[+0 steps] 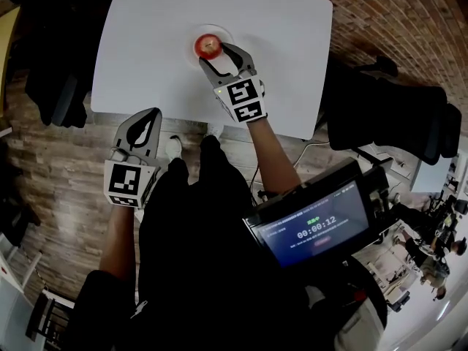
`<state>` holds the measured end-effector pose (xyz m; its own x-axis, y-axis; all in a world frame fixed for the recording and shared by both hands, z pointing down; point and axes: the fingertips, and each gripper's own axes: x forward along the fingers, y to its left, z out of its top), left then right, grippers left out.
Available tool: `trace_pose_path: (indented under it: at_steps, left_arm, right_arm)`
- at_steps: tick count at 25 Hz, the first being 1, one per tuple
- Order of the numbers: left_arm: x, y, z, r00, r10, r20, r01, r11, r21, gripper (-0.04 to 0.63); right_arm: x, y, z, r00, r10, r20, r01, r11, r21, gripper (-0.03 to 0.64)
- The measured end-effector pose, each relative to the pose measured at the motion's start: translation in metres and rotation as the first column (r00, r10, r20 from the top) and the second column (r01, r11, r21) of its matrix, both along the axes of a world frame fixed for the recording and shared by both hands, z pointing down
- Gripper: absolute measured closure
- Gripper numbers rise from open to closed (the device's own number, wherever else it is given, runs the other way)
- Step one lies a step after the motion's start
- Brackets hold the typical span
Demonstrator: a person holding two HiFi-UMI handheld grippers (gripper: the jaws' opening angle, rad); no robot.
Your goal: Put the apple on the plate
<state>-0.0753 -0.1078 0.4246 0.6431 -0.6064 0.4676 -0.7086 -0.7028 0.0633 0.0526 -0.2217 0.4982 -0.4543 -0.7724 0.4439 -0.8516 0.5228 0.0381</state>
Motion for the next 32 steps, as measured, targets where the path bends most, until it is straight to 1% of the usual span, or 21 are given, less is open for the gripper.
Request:
trace_pose_path:
  at_steps: [6, 11, 16, 20, 28, 32]
  left_arm:
    - [0.000, -0.005, -0.010, 0.999, 0.013, -0.041, -0.012, 1.000, 0.016, 0.591]
    - [0.005, -0.010, -0.018, 0.997, 0.037, -0.067, -0.035, 0.999, 0.031, 0.591]
    - [0.010, -0.010, -0.022, 0.994, 0.074, -0.077, -0.070, 0.996, 0.050, 0.591]
    - [0.015, -0.009, -0.028, 0.992, 0.102, -0.079, -0.097, 0.993, 0.069, 0.591]
    - [0.026, -0.001, -0.051, 0.986, 0.145, -0.083, -0.134, 0.984, 0.120, 0.591]
    - [0.033, -0.007, -0.053, 0.983, 0.163, -0.088, -0.150, 0.979, 0.140, 0.591]
  right_arm:
    - [-0.002, 0.017, -0.014, 1.000, 0.017, -0.024, -0.017, 1.000, 0.006, 0.517]
    - [0.002, 0.032, -0.023, 0.998, 0.040, -0.049, -0.040, 0.999, 0.016, 0.540]
    - [0.004, 0.046, -0.038, 0.995, 0.098, 0.028, -0.098, 0.995, 0.008, 0.577]
    - [0.003, 0.062, -0.049, 0.993, 0.111, 0.043, -0.112, 0.994, 0.016, 0.611]
    - [0.005, 0.094, -0.085, 0.991, 0.128, 0.044, -0.131, 0.989, 0.070, 0.612]
    - [0.008, 0.100, -0.100, 0.988, 0.142, 0.055, -0.147, 0.984, 0.099, 0.612]
